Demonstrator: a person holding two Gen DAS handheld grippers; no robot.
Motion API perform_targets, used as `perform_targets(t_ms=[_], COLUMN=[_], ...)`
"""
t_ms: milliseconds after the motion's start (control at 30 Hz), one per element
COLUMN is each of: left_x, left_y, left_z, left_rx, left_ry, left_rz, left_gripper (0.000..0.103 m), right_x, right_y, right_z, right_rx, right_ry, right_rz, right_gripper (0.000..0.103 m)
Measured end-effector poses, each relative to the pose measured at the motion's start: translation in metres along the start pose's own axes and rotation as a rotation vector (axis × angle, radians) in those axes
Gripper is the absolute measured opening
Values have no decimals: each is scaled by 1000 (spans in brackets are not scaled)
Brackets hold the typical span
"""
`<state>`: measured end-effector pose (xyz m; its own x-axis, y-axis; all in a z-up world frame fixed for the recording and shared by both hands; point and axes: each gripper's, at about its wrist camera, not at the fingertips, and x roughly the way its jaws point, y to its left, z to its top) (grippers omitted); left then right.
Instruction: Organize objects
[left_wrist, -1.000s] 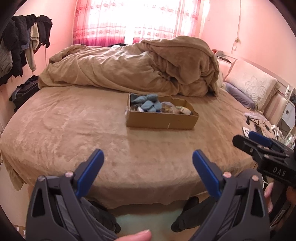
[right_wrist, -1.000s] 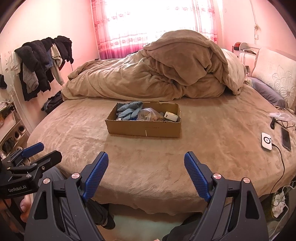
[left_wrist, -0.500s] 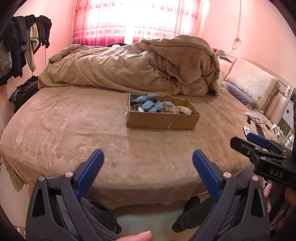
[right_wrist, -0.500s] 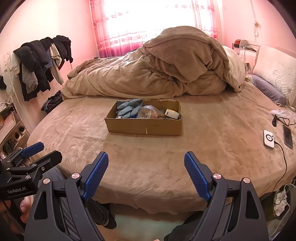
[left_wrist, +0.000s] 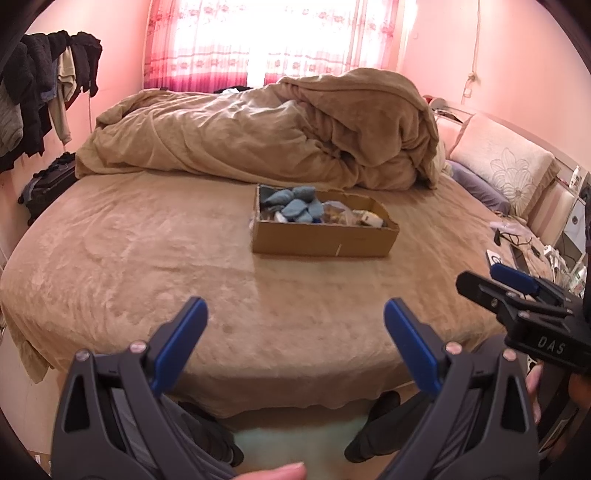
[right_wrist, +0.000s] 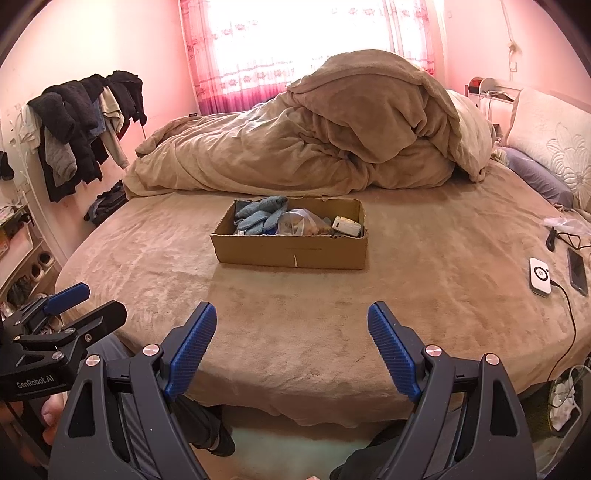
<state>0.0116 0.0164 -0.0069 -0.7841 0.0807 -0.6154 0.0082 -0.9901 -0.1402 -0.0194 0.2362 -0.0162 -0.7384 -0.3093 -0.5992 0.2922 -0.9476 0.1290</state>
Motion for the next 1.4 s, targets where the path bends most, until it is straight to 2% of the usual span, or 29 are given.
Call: perform_targets(t_ms=[1400], left_x=[12], left_y=[7], left_z=[1], left_rx=[-10], left_ry=[14], left_rz=[0], left_gripper=[97], right_x=[16], right_y=[-3], right_z=[-1], right_rx=[4], right_ry=[24], right_rz=[3], right_gripper=[86])
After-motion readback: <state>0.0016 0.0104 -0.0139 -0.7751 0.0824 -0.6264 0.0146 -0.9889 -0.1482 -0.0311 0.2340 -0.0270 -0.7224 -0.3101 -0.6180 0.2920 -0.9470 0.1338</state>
